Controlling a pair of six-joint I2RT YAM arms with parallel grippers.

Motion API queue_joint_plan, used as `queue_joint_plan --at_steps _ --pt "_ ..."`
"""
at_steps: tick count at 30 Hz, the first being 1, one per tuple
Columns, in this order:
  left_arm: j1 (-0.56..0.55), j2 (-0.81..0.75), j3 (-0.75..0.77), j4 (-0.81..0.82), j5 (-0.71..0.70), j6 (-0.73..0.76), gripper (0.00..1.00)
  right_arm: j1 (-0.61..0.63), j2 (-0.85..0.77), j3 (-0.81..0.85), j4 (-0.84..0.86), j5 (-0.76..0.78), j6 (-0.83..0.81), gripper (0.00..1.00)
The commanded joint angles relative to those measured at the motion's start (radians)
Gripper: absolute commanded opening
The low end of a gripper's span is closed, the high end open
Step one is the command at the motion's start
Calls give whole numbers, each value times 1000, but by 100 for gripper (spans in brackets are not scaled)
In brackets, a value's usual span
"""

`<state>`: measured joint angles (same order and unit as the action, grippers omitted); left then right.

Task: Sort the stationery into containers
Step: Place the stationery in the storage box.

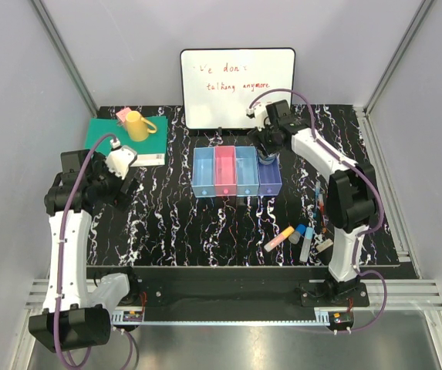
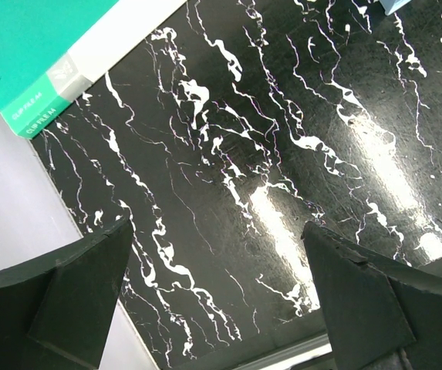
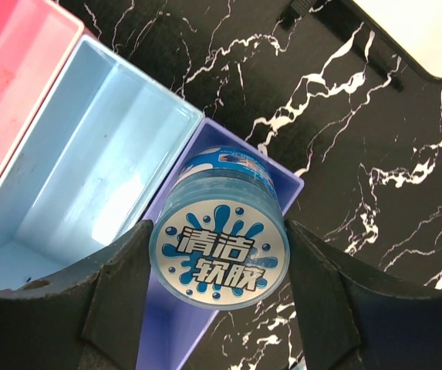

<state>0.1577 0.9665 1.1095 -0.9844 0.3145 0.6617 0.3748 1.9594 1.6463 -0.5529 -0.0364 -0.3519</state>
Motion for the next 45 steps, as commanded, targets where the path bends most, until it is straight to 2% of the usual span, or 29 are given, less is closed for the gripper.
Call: queue_joint_plan --at_steps 1,15,17,21,22,25,28,30,35,38,41,45 --pt "-4 1 -10 47 18 10 99 -13 16 79 59 30 -22 0" --pt "-4 5 -13 55 18 10 99 -13 52 95 71 27 -21 0" --pt "-4 8 -14 55 18 12 99 -13 53 90 71 26 -19 3" --pt "-4 11 -10 58 18 13 99 -13 47 66 71 24 -19 17" --pt "-4 12 -10 56 18 13 99 -13 42 61 71 21 -19 23" --pt "-3 14 -5 56 20 12 99 -13 32 37 74 20 -18 31" --pt "-3 14 -4 58 21 13 99 -13 26 15 80 24 -18 34" --pt "-4 14 0 58 23 12 99 -13 24 0 84 26 -16 41" --pt "-4 12 6 58 21 12 99 -13 24 -6 87 27 -13 43" --pt "-4 11 10 56 21 13 99 -13 29 0 93 30 -16 52" --pt "-4 11 15 56 21 12 99 -13 30 6 93 30 -22 68" --pt "-4 9 15 56 20 12 99 -10 26 3 100 62 -27 78"
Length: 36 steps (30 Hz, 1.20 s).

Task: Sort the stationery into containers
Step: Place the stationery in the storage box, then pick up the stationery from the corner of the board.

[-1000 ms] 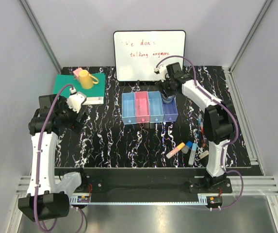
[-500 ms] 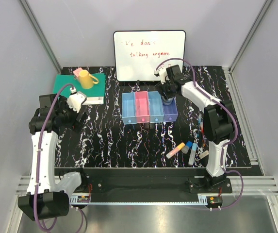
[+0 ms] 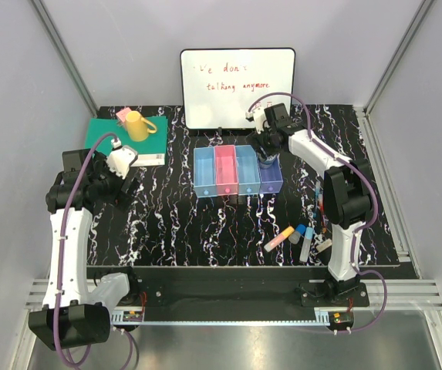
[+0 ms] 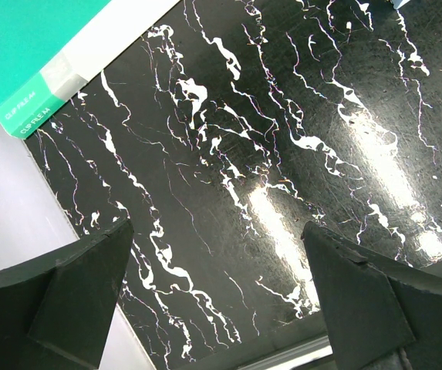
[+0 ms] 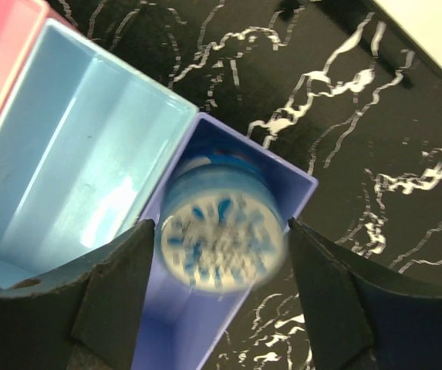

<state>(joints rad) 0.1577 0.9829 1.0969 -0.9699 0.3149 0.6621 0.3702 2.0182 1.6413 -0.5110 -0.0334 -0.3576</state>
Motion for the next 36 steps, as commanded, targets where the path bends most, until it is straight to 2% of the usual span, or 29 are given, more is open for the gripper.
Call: queue_joint_plan --at_steps 1,5,11,14,20,23,26,30,36 --pt "-4 -7 27 42 21 11 99 -11 -36 8 58 64 -23 81" --pt "-4 -10 26 40 21 8 99 -8 -50 3 63 72 -26 90" --pt "-3 -19 31 39 20 7 99 -8 -87 5 69 113 -26 91" --pt "-4 -35 37 33 9 11 99 -8 -159 -23 75 170 -9 91" --pt "-4 -70 34 16 10 39 99 -8 -384 -230 8 184 16 91" --pt "-4 -96 17 11 23 88 99 -8 -490 -395 -56 150 -76 91" --pt "-4 -115 -3 7 24 109 99 -8 -582 -492 -133 93 -153 91" --pt "-12 -128 -28 -18 35 136 99 -10 -693 -561 -208 44 -211 90" --pt "-20 -144 -42 -33 13 163 99 -10 -760 -618 -351 35 -188 87"
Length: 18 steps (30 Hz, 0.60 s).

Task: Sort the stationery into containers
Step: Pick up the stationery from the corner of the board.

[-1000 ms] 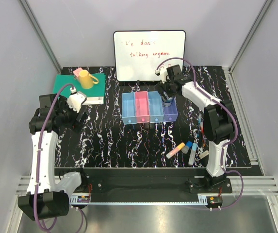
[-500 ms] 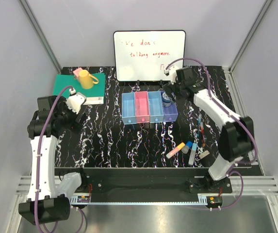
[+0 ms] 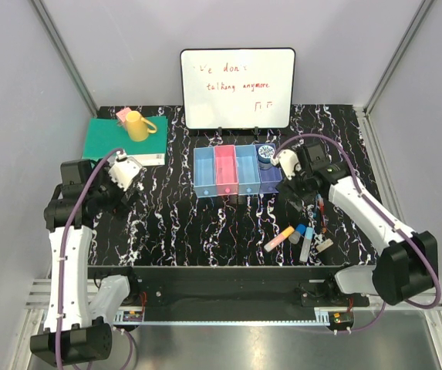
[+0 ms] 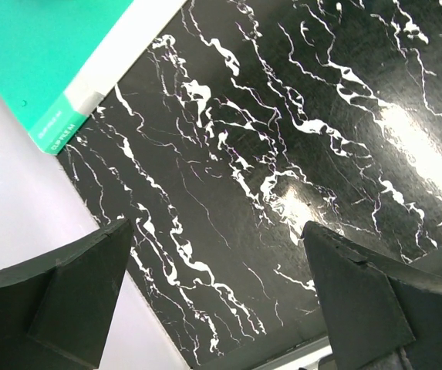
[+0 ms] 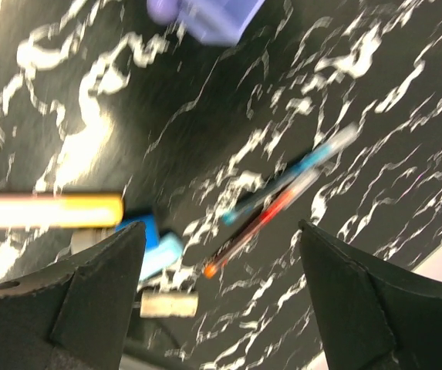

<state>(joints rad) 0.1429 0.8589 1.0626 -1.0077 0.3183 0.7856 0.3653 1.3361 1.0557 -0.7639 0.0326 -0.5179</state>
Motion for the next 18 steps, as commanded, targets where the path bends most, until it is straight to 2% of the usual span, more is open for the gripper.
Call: queue_joint_plan --at_steps 1,7,11,18 --pt "-3 -29 -12 1 7 44 99 -5 -92 -49 -115 -30 -39 87" --pt "-5 -54 -19 -14 -2 70 99 -3 -190 -170 -190 9 -218 87" --pt "-6 -55 -19 -16 -2 73 99 -5 -264 -267 -213 46 -408 86" --pt "-6 -52 -6 -22 -13 78 99 -5 -359 -393 -233 39 -571 84"
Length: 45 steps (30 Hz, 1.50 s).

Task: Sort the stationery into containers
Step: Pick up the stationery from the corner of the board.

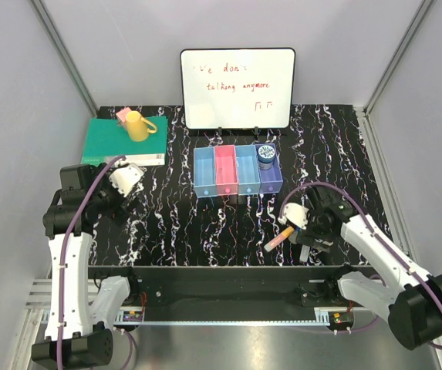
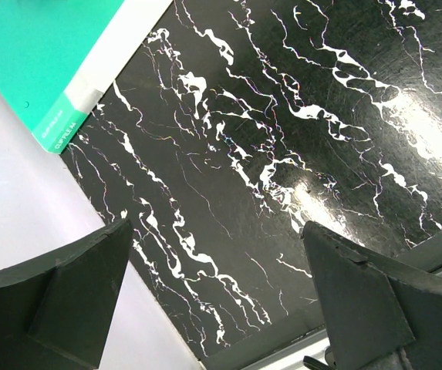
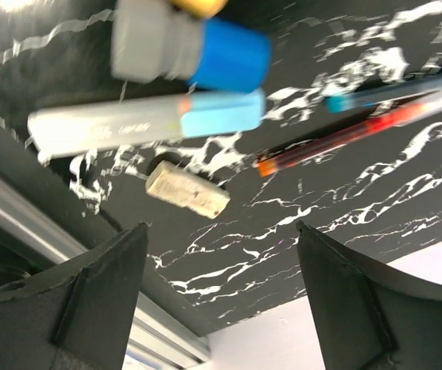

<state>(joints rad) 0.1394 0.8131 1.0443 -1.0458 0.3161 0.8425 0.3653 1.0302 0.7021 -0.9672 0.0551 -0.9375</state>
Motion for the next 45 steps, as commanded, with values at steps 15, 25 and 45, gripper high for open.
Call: queue_joint_plan --at_steps 15,25,45 --pt "-6 0 42 12 -17 9 99 -5 -81 -207 39 22 -265 78" --pt "-11 18 52 9 -25 -5 99 -5 7 -219 119 -4 -268 73" --pt "-26 63 114 10 -23 -42 99 -5 110 -208 208 -15 -262 0"
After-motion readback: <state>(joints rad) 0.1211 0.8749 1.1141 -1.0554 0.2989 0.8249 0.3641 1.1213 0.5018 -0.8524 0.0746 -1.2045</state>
